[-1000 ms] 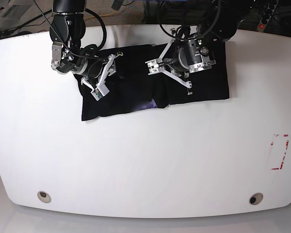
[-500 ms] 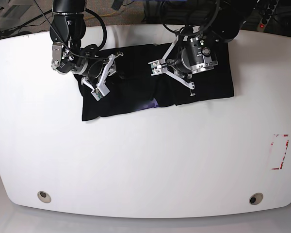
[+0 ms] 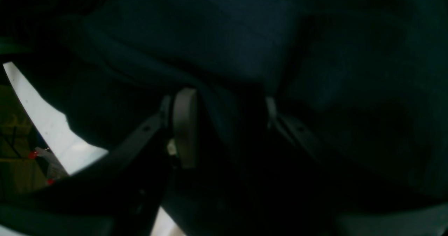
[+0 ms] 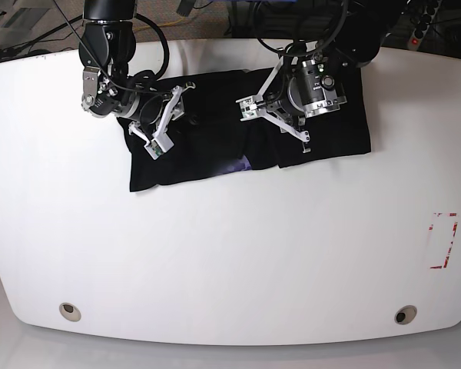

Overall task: Fold the T-shirt properly
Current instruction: 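Press and smooth the folded layer with the left gripper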

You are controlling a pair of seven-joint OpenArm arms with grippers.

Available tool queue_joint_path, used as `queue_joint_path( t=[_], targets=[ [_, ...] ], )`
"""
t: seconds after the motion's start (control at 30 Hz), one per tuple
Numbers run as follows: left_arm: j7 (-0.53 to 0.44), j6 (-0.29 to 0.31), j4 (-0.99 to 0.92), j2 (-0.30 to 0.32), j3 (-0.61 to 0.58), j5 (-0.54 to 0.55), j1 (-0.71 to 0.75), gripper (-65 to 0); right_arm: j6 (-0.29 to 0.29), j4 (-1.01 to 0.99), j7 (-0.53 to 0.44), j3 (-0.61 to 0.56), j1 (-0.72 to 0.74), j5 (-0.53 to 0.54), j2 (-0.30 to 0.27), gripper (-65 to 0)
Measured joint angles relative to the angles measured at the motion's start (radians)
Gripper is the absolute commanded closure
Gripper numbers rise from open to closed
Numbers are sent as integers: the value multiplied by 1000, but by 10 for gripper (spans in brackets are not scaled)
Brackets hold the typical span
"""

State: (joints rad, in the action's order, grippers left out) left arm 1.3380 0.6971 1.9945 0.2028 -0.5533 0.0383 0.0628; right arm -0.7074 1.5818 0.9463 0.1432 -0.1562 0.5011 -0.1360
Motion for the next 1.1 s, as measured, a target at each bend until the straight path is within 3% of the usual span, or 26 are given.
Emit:
queue_joint_path(
  t=[0.2,0.33,0.67,0.73,0.83,1.1],
  targets=[
    [-74,0,-28,-8,85,2,-5,-171,0,0,0,0,0,0,0,-224],
    [-91,0,-68,-2,80,1,-1,-171,0,0,0,0,0,0,0,-224],
    [-97,0,-72,8,131,151,-9,-160,0,0,0,-1,0,0,0,-224],
    [-97,0,-73,9,145,172,-10,-117,0,0,0,-1,0,0,0,-224],
    [-98,0,-74,9,160,203,-10,0,0,0,0,-1,-1,0,0,-224],
    [-98,0,-74,9,130,214,-7,0,0,0,-1,-1,-1,0,0,-224]
  ],
)
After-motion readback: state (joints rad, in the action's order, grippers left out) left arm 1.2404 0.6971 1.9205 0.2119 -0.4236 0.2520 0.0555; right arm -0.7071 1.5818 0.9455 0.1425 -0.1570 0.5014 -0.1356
